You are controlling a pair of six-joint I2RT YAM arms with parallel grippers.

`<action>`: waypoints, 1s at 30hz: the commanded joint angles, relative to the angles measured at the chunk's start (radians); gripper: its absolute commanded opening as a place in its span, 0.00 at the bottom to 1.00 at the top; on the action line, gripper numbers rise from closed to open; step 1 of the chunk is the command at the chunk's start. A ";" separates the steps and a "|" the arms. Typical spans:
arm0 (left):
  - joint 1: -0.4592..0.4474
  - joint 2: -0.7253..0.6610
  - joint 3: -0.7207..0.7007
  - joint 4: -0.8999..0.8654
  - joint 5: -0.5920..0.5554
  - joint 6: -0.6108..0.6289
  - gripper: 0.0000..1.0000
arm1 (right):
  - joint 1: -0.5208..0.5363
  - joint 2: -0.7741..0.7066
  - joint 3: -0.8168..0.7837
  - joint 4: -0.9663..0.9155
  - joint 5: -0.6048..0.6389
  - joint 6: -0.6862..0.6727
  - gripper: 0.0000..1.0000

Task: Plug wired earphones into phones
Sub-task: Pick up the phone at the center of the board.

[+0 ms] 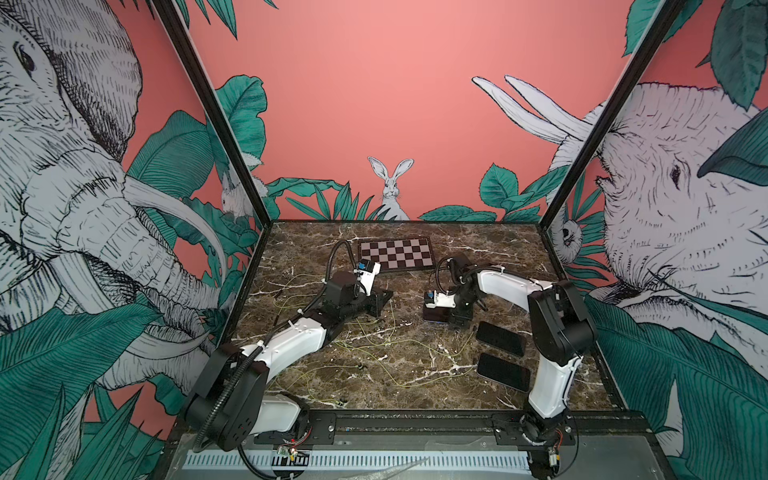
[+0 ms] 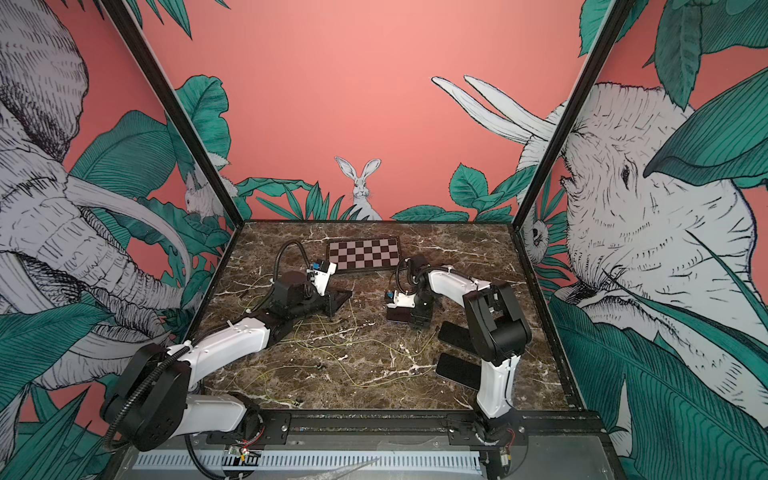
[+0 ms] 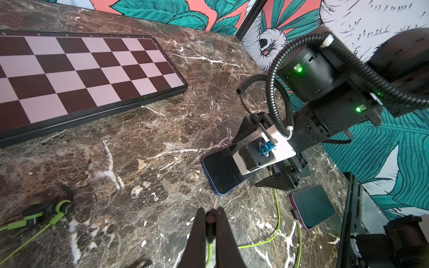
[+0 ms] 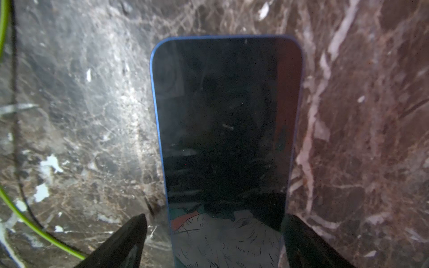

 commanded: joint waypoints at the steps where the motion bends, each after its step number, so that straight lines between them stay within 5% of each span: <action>1: 0.004 -0.013 -0.003 -0.015 0.010 0.002 0.00 | -0.014 0.045 -0.012 -0.047 0.020 -0.025 0.93; 22: 0.005 -0.023 -0.009 -0.015 0.012 -0.009 0.00 | -0.031 0.103 0.032 -0.109 0.103 -0.090 0.96; 30: 0.004 -0.022 -0.006 -0.012 0.021 -0.014 0.00 | -0.023 0.103 0.015 -0.124 0.144 -0.126 0.79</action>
